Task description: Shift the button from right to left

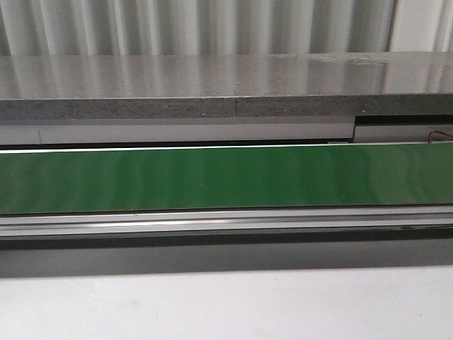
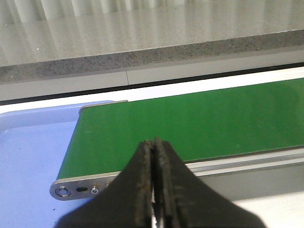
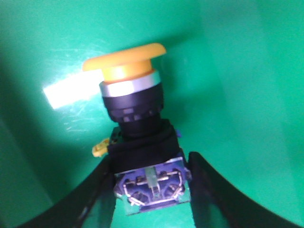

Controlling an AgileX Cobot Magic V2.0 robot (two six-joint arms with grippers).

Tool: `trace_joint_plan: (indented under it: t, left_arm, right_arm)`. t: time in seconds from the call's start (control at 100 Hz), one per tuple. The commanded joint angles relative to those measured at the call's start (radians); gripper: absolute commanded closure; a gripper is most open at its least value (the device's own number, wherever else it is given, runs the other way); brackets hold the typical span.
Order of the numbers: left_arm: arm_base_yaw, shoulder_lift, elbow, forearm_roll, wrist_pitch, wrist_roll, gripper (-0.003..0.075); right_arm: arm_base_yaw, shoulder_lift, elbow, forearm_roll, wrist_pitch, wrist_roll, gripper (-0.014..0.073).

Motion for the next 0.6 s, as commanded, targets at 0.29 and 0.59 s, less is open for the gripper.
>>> trace_joint_plan:
  t: [0.29,0.59]
  left_arm:
    - [0.002,-0.032,0.039,-0.001,-0.07,-0.01,0.0741]
    - [0.002,-0.032,0.039,-0.001,-0.07,-0.01,0.0741]
  right_arm:
    - [0.107,-0.28,-0.033,0.008,0.119,-0.012,0.0471]
    - [0.27,-0.287,0.058,0.014,0.104,-0.012,0.0471]
